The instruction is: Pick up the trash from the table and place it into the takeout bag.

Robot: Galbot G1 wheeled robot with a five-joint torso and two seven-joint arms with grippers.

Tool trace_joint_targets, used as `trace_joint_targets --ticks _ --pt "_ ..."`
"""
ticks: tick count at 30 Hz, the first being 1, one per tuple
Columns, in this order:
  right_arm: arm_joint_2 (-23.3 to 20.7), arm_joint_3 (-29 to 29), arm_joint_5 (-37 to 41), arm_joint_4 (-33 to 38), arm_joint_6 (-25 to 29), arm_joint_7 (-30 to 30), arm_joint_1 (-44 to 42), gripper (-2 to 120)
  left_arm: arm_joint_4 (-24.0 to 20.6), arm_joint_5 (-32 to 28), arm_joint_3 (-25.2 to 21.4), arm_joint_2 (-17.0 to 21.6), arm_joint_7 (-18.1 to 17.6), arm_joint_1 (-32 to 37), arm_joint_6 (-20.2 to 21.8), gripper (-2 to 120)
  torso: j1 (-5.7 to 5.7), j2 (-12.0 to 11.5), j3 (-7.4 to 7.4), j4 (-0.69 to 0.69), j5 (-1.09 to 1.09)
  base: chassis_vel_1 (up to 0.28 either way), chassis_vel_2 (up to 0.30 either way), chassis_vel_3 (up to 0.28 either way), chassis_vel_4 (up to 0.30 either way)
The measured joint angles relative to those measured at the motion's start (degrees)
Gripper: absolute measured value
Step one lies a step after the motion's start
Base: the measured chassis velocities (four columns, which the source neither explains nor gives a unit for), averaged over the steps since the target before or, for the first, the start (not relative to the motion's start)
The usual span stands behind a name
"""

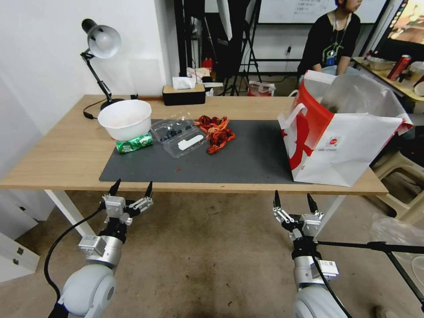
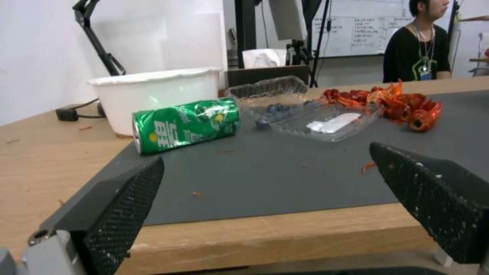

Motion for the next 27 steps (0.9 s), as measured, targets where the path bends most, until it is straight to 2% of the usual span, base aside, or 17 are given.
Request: trace_joint_targets --ticks 7,11,19,21,23,26,27 --pt "-0.08 0.0 0.02 -0.05 0.03 0.01 0.1 93 0.81 -0.04 0.3 -0.02 -0.06 -1.04 -0.01 100 0.0 0.0 0.01 0.01 -0.01 0.0 0.0 0.0 0.0" --pt "-0.08 0.0 0.05 -0.21 0.03 0.02 0.11 93 1.43 -0.27 0.34 1.66 0.02 -3.92 0.15 100 0.0 0.0 0.01 0.0 0.0 0.0 0.0 0.0 0.0" --pt "-0.08 0.02 0.04 -0.3 0.03 0.03 0.14 93 4.38 -2.92 2.43 7.22 0.72 -11.02 2.7 100 0.0 0.0 0.01 0.0 0.0 0.0 0.0 0.0 0.0" --pt "-0.16 0.06 0.05 -0.36 0.03 0.04 0.17 93 6.81 -4.94 4.08 9.99 1.37 -13.76 3.69 100 0.0 0.0 0.01 0.0 -0.01 0.0 0.0 0.0 0.0" --pt "-0.18 0.06 0.05 -0.36 0.03 0.04 0.18 93 7.21 -5.2 4.3 10.42 1.48 -14.17 3.83 100 0.0 0.0 0.01 0.0 0.0 0.0 0.0 0.0 0.0" --pt "-0.41 -0.22 0.08 -0.66 0.02 0.05 0.69 93 11.31 -7.0 5.56 14.03 3.29 -17.48 4.71 100 0.0 0.0 0.01 -0.01 -0.01 0.0 0.0 0.0 0.0" --pt "-0.41 -0.22 0.08 -0.66 0.02 0.05 0.69 93 11.31 -7.0 5.56 14.03 3.29 -17.48 4.71 100 0.0 0.0 0.01 -0.01 -0.01 0.0 0.0 0.0 0.0"
